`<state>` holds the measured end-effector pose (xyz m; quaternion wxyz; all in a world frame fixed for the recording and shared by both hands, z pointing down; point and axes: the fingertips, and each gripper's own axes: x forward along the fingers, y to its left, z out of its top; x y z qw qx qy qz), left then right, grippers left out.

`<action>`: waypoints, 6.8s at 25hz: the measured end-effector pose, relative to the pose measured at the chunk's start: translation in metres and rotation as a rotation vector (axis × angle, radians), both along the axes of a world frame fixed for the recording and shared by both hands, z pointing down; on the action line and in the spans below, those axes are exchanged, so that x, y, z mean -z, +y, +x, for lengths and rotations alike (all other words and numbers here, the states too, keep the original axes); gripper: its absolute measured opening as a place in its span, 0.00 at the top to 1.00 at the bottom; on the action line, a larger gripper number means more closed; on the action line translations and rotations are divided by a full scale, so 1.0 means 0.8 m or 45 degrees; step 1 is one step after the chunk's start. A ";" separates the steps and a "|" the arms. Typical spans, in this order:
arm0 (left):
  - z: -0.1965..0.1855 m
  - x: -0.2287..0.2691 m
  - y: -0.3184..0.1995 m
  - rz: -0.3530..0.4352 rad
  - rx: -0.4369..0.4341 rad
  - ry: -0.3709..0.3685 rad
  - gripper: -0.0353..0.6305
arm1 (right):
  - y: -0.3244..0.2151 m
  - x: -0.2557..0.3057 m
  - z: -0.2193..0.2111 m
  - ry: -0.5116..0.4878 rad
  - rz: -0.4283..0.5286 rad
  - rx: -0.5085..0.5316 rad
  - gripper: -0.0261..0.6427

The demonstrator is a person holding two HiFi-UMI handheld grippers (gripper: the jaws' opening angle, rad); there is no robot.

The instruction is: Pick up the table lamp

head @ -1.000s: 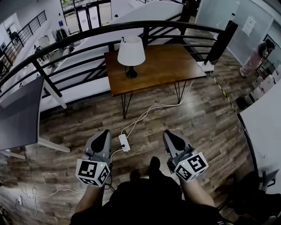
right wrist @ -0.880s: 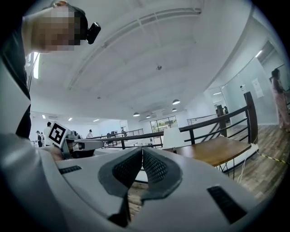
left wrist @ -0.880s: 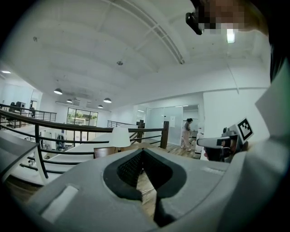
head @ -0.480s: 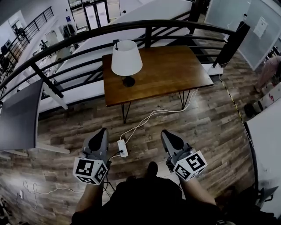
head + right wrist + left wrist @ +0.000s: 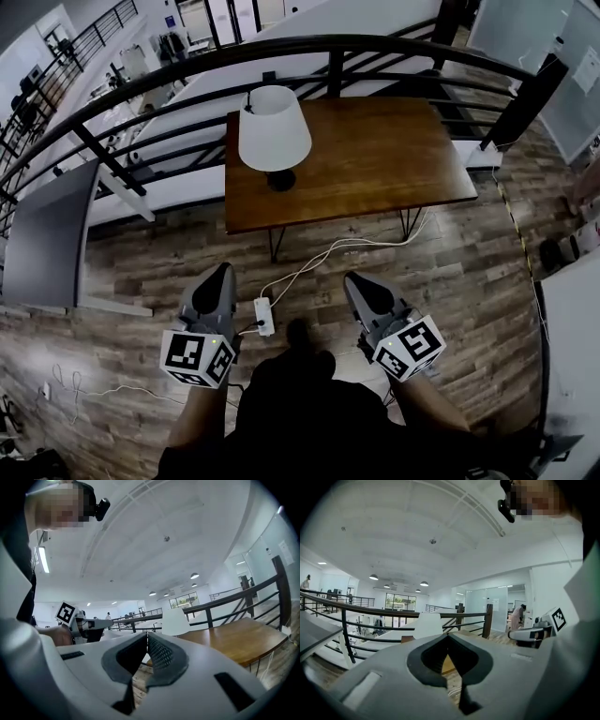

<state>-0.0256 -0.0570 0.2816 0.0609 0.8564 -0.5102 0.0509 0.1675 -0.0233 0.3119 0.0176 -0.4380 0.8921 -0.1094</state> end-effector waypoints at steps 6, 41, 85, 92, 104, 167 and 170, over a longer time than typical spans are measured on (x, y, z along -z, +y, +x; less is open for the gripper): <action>-0.004 -0.015 -0.075 0.014 0.010 -0.006 0.94 | -0.087 -0.004 -0.031 0.025 0.019 0.054 0.94; -0.023 -0.186 -0.323 -0.003 0.037 -0.026 0.94 | -0.375 -0.208 -0.116 0.110 -0.004 0.121 0.94; -0.062 -0.306 -0.446 0.092 0.136 -0.029 0.94 | -0.580 -0.320 -0.174 0.181 0.146 -0.240 0.67; -0.075 -0.314 -0.450 0.063 0.164 -0.030 0.94 | -0.596 -0.317 -0.174 0.189 0.163 -0.279 0.74; -0.085 -0.298 -0.456 0.088 0.166 -0.031 0.94 | -0.602 -0.319 -0.175 0.264 0.075 -0.253 0.77; 0.039 0.037 -0.186 0.136 0.051 -0.120 0.94 | -0.242 0.024 0.025 0.195 -0.064 -0.081 0.77; 0.040 0.040 -0.192 0.138 0.047 -0.114 0.94 | -0.242 0.023 0.021 0.199 -0.061 -0.080 0.77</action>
